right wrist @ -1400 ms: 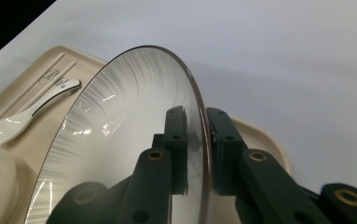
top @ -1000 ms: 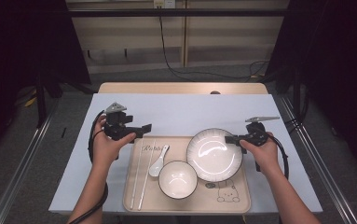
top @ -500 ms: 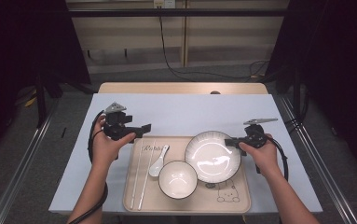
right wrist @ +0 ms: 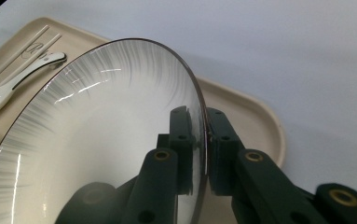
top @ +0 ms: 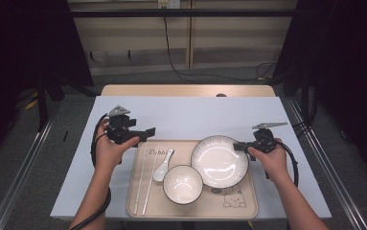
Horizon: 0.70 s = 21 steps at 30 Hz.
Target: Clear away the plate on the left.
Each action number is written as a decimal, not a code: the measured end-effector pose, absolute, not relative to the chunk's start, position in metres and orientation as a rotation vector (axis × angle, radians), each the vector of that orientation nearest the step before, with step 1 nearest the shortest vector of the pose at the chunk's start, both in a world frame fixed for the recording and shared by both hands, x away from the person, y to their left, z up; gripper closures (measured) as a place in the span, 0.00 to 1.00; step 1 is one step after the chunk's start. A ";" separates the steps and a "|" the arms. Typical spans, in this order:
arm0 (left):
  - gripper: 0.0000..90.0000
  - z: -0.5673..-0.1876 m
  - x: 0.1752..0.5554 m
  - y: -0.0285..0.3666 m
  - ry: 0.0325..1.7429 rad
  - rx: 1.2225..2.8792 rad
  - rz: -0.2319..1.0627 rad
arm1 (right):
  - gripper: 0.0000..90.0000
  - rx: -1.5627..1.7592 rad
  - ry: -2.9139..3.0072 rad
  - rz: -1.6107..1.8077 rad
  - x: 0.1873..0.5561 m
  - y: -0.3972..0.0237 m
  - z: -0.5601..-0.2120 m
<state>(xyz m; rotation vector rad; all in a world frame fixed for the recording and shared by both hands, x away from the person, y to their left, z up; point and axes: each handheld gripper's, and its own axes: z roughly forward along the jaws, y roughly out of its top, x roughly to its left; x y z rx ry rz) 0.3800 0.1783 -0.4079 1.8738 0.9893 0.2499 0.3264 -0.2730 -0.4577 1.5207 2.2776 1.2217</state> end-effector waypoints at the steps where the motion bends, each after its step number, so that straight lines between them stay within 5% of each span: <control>1: 0.07 -0.408 0.380 0.178 0.988 1.875 0.250 | 0.93 1.522 2.276 1.217 0.326 -0.273 -0.458; 21: 0.07 -0.408 0.382 0.176 0.981 1.877 0.241 | 0.89 1.511 2.264 1.142 0.318 -0.279 -0.463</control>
